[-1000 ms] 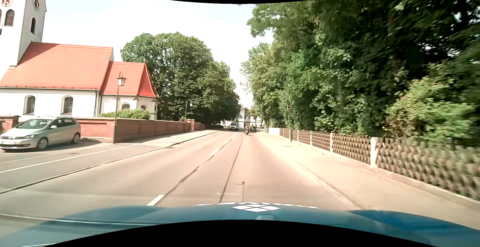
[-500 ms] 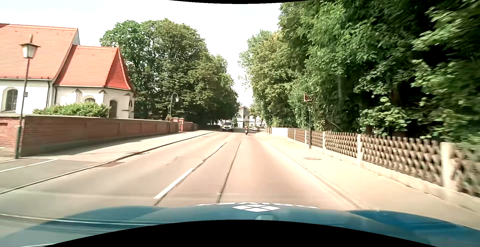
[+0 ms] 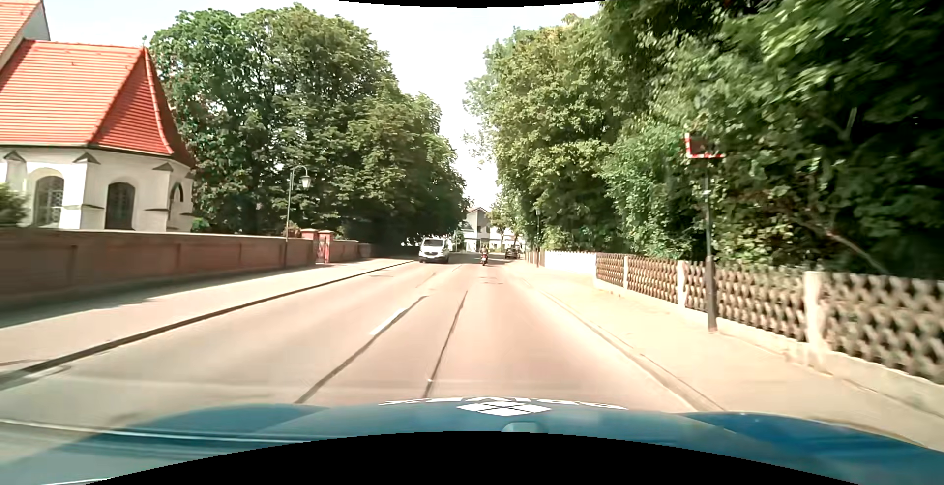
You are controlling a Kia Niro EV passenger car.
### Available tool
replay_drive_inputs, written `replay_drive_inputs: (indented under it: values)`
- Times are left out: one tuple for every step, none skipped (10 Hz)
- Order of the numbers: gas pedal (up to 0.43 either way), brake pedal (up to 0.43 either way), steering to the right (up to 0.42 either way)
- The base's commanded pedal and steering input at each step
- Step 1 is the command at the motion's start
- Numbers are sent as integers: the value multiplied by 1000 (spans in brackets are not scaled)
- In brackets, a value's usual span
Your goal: Follow the waypoints while adhering to traffic rules and regulations
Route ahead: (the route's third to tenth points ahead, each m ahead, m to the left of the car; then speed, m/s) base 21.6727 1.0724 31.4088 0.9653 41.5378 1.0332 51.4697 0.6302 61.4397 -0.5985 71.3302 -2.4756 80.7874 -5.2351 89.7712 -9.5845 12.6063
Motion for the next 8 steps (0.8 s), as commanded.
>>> replay_drive_inputs:
  values:
    - [39, 0, 1]
    - [39, 0, 1]
    - [39, 0, 1]
    - [39, 0, 0]
    - [39, 0, 0]
    - [39, 0, -2]
    - [28, 0, -2]
    - [20, 0, -2]
